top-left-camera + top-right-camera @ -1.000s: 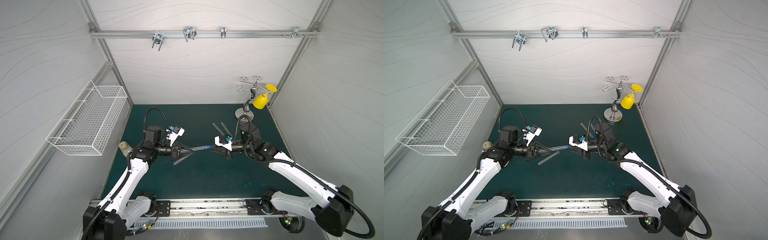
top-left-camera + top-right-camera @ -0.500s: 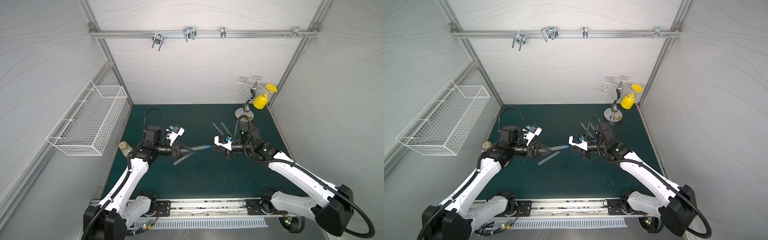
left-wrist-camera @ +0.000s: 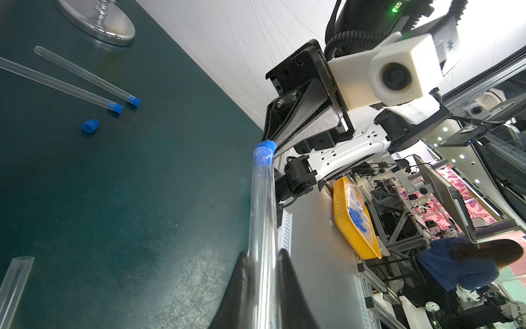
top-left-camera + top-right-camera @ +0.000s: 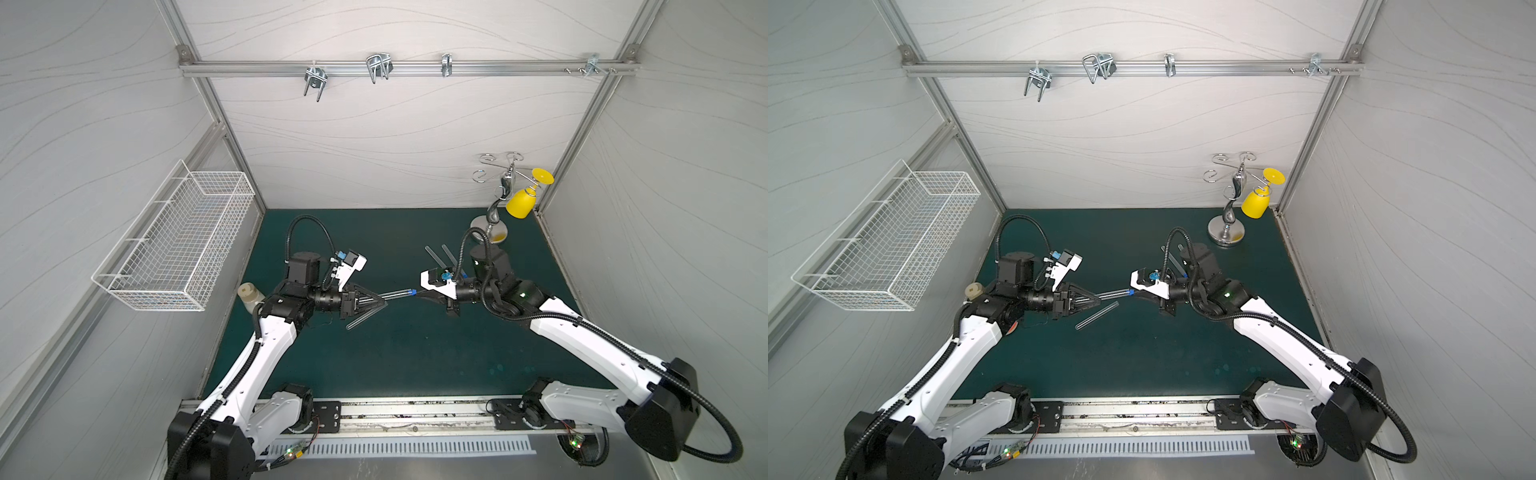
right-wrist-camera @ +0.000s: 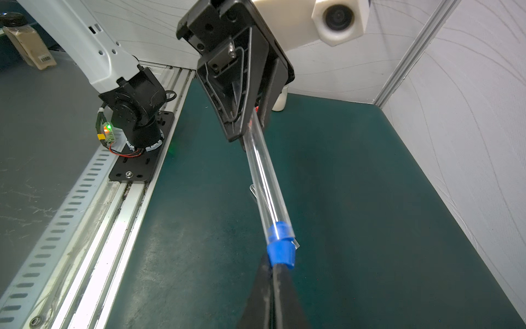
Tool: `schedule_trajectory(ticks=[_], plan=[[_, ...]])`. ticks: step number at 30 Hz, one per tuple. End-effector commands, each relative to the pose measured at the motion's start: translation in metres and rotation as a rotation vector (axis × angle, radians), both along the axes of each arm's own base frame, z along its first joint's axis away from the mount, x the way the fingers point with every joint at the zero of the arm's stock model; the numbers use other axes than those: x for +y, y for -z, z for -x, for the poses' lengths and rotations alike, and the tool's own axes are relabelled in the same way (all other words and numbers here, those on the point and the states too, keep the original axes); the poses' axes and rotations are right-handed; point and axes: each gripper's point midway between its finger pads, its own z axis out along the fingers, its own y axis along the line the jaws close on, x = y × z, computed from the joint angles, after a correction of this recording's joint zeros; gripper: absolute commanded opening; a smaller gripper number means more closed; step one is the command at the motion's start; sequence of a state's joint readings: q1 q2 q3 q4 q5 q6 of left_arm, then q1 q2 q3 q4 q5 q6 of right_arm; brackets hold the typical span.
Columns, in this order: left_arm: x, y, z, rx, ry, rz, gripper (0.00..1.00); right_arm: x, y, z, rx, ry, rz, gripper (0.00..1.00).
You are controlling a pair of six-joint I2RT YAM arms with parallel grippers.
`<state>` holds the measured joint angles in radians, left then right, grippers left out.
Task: Insert stoppers into test tubes
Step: Insert the stopper into the test tube.
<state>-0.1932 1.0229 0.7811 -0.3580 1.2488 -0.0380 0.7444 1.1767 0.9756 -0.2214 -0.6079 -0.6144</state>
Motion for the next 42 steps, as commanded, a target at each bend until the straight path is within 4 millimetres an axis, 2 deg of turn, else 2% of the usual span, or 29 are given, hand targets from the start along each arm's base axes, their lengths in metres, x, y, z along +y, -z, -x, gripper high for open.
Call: schedule_trajectory(ticks=[1, 5, 11, 16, 19, 29, 34, 38, 42], plan=[[-0.01, -0.022, 0.025, -0.076, 0.153, 0.084, 0.0, 0.018, -0.026, 0.016, -0.088, -0.151, -0.078, 0.07], [-0.012, -0.024, 0.031, -0.078, 0.184, 0.1, 0.0, 0.015, -0.028, 0.018, -0.123, -0.202, -0.073, 0.11], [-0.014, -0.028, 0.037, -0.075, 0.22, 0.12, 0.0, 0.018, -0.028, 0.021, -0.188, -0.272, -0.11, 0.1], [-0.015, -0.027, 0.038, -0.07, 0.222, 0.115, 0.0, 0.028, -0.034, 0.021, -0.198, -0.286, -0.153, 0.07], [-0.015, -0.027, 0.037, -0.071, 0.22, 0.114, 0.0, 0.034, -0.035, 0.022, -0.207, -0.284, -0.157, 0.0], [-0.015, -0.027, 0.037, -0.073, 0.218, 0.114, 0.0, 0.047, -0.031, 0.029, -0.204, -0.316, -0.156, 0.0], [-0.015, -0.024, 0.036, -0.074, 0.21, 0.105, 0.0, 0.035, -0.03, 0.024, -0.205, -0.266, -0.12, 0.05], [-0.014, -0.022, 0.035, -0.078, 0.195, 0.094, 0.0, 0.012, -0.026, 0.025, -0.185, -0.204, -0.084, 0.15], [-0.013, -0.022, 0.033, -0.078, 0.188, 0.092, 0.0, -0.009, -0.016, 0.026, -0.175, -0.123, -0.055, 0.17]])
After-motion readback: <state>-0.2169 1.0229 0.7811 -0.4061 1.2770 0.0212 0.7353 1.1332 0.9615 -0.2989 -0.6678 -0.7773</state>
